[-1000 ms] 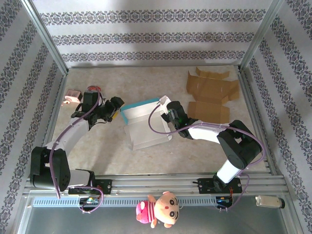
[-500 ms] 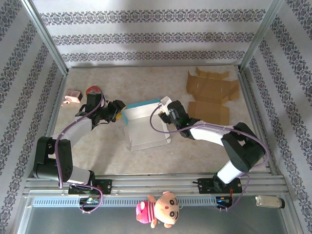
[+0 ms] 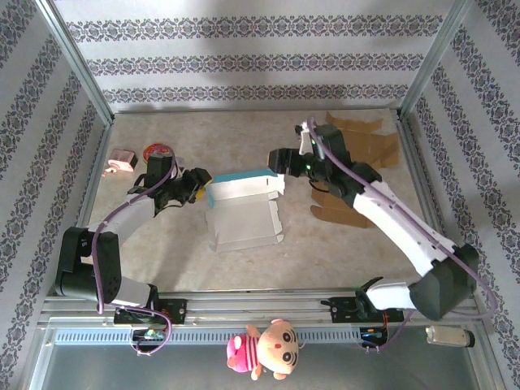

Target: Fold the paper box

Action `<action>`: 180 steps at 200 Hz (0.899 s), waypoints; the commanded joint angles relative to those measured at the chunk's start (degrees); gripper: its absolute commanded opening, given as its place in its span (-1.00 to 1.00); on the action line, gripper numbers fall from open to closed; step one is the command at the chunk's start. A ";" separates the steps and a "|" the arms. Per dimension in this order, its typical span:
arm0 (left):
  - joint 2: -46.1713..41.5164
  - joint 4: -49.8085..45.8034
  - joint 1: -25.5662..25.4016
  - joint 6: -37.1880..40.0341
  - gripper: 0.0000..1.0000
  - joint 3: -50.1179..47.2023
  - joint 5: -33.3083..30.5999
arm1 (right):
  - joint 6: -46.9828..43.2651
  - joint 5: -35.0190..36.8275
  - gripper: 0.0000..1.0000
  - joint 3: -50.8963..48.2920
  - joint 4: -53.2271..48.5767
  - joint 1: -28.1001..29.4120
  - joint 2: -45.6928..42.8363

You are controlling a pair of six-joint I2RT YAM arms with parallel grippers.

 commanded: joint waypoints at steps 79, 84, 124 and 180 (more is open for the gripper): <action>2.08 -1.91 -1.56 2.66 0.00 2.14 -1.32 | 10.38 2.19 0.27 11.77 -17.66 0.27 17.97; 2.15 -1.87 -1.58 2.66 0.00 2.18 -1.32 | 10.55 2.21 0.26 11.90 -17.30 0.21 18.62; 2.25 -2.21 -1.67 2.92 0.00 2.23 -1.23 | 10.79 0.56 0.20 13.69 -14.08 0.25 23.14; 2.85 -2.39 -2.06 3.28 0.00 2.95 -1.14 | 11.36 -0.56 -0.02 14.58 -12.06 0.43 27.02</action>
